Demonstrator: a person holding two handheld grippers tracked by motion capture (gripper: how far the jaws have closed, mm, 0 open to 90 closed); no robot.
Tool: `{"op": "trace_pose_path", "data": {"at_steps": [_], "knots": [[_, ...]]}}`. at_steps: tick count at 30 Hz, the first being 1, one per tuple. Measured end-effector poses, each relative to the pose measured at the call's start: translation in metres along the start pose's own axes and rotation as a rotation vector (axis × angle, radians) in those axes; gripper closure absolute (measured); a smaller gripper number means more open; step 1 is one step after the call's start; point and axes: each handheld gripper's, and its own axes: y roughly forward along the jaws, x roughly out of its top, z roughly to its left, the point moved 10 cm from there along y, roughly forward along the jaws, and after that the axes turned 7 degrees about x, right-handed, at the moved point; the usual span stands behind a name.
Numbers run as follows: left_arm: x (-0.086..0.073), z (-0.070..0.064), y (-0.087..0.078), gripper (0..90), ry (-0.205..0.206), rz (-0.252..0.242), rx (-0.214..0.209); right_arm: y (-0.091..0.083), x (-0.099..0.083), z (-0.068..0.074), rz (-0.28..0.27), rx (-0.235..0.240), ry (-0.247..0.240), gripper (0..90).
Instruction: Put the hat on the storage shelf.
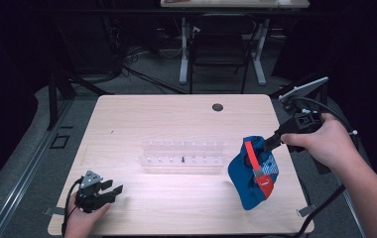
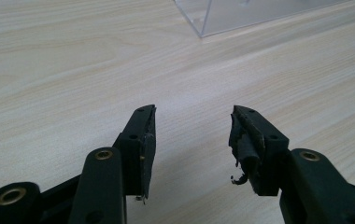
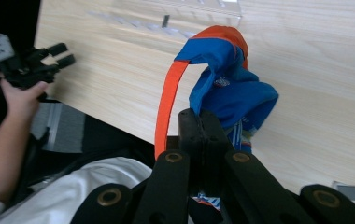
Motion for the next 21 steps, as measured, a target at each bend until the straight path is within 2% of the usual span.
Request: {"op": "trace_pose_path", "data": {"at_steps": [1, 2, 5, 8, 12, 13, 14, 15, 18, 19, 20, 21], "knots": [[0.0, 0.0, 0.0, 51.0, -0.003, 0.0, -0.001, -0.002, 0.001, 0.002, -0.004, 0.036, 0.014, 90.0], [-0.001, 0.0, 0.0, 51.0, -0.003, 0.009, -0.003, -0.002, 0.001, 0.002, -0.004, 0.036, 0.014, 90.0], [-0.001, 0.0, 0.0, 51.0, -0.002, 0.014, -0.003, -0.004, 0.004, 0.006, -0.02, 0.114, 0.039, 90.0], [0.0, 0.0, 0.0, 51.0, -0.002, 0.006, -0.002, -0.007, 0.008, 0.011, -0.047, 0.209, 0.062, 90.0], [0.0, 0.0, 0.0, 51.0, -0.005, 0.004, -0.001, -0.011, 0.013, 0.016, -0.078, 0.315, 0.065, 90.0], [0.0, 0.0, 0.0, 51.0, -0.005, 0.002, 0.001, -0.011, 0.015, 0.018, -0.09, 0.355, 0.069, 90.0], [0.0, 0.0, 0.0, 51.0, -0.005, 0.002, 0.001, -0.011, 0.015, 0.018, -0.09, 0.355, 0.069, 90.0], [0.0, 0.0, 0.0, 51.0, -0.002, 0.005, -0.001, -0.011, 0.017, 0.021, -0.098, 0.395, 0.065, 90.0], [0.0, 0.0, 0.001, 50.9, -0.003, 0.004, -0.001, -0.01, 0.018, 0.023, -0.097, 0.418, 0.064, 90.0], [0.0, -0.001, 0.002, 50.8, -0.009, -0.007, 0.001, -0.009, 0.021, 0.028, -0.106, 0.445, 0.064, 90.0], [0.0, -0.001, 0.002, 50.8, -0.009, -0.007, 0.001, -0.009, 0.021, 0.028, -0.106, 0.445, 0.064, 90.0], [0.0, -0.002, 0.002, 50.8, -0.006, -0.005, -0.002, -0.008, 0.023, 0.032, -0.107, 0.465, 0.053, 90.0]]}}
